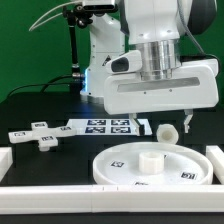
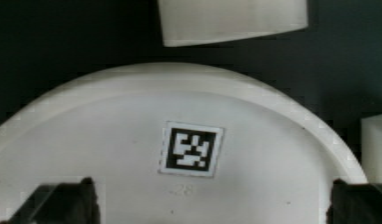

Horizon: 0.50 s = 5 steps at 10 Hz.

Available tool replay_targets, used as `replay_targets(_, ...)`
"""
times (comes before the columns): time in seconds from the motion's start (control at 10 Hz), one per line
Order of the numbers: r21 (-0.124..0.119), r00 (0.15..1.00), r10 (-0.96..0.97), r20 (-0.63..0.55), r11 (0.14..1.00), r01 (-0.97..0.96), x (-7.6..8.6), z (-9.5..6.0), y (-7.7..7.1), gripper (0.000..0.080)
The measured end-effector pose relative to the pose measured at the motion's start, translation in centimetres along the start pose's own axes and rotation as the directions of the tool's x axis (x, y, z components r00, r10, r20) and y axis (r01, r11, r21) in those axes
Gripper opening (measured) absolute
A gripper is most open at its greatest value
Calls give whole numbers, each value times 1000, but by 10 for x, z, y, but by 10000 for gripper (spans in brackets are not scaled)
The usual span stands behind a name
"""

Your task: Assemble round table

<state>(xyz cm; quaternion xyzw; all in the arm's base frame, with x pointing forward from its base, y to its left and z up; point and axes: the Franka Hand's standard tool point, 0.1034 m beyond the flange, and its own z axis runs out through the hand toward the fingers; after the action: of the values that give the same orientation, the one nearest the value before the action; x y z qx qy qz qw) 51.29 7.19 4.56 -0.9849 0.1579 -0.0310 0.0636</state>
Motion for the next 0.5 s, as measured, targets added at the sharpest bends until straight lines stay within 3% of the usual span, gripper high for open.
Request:
replay_targets(0.3,-8,999,-19,30,1000,19,-18,7,-10,648)
replay_targets(0.5,-9,1000,-23,18,1000,23,-21,10,-8,648)
